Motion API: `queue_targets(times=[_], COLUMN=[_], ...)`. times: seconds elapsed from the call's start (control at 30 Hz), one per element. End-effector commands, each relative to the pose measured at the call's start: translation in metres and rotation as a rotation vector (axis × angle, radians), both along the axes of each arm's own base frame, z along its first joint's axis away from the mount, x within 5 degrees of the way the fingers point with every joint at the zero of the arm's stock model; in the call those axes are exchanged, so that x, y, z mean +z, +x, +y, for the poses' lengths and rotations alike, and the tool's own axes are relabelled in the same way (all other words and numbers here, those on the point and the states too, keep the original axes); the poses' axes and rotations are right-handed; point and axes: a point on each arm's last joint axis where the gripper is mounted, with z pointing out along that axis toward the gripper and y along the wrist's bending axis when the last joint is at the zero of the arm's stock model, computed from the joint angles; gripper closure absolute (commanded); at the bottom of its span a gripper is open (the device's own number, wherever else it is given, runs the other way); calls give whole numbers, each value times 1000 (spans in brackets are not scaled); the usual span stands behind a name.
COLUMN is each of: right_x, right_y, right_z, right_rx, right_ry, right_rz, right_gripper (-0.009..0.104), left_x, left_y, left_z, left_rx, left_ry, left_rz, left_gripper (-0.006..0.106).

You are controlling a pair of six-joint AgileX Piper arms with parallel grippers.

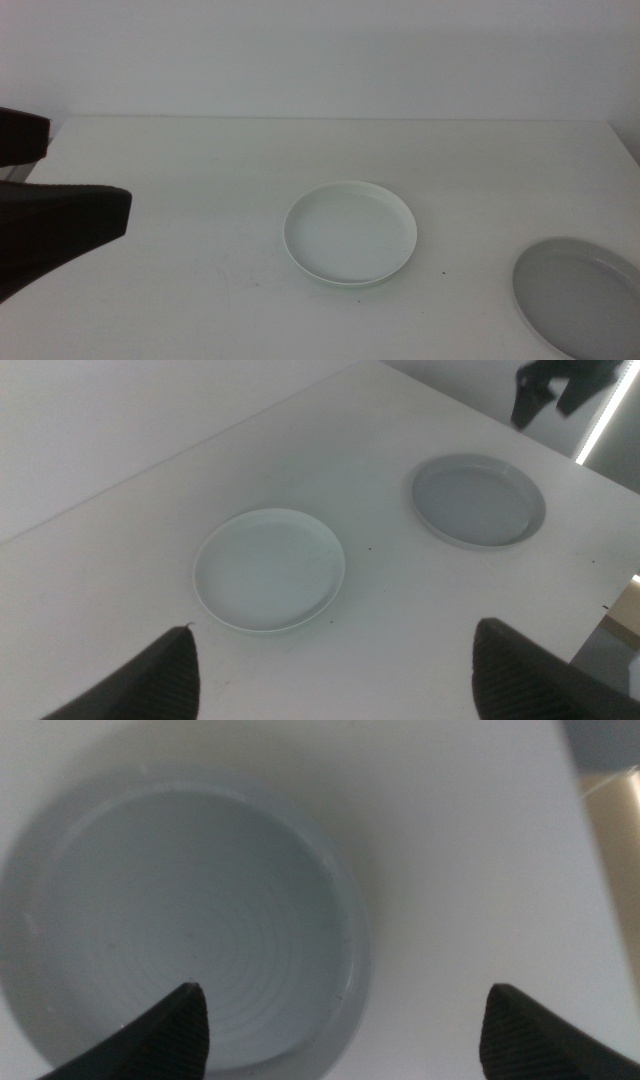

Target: Stack the three bowls on top of each other.

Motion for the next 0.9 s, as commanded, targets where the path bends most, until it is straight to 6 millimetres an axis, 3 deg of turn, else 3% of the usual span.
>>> queue_targets(times=[0.0,0.27,0.77,0.87], right_x=[-20,-70,-115,-121], right_y=[1,4,13,13], right_z=[-2,-2,-8,-7], right_rx=[7,-33,-57,-62], right_ry=[10,65,71,82], right_rz=[30,113,229,245], right_gripper=[2,7,28,39], left_x=[1,1,1,1], left_y=[0,0,0,0], left_z=[0,0,0,0], left_rx=[6,6,6,6], left_ry=[-14,-14,-14,-14], left_rz=[-7,-7,-7,-7], left_gripper=[7,7,7,7])
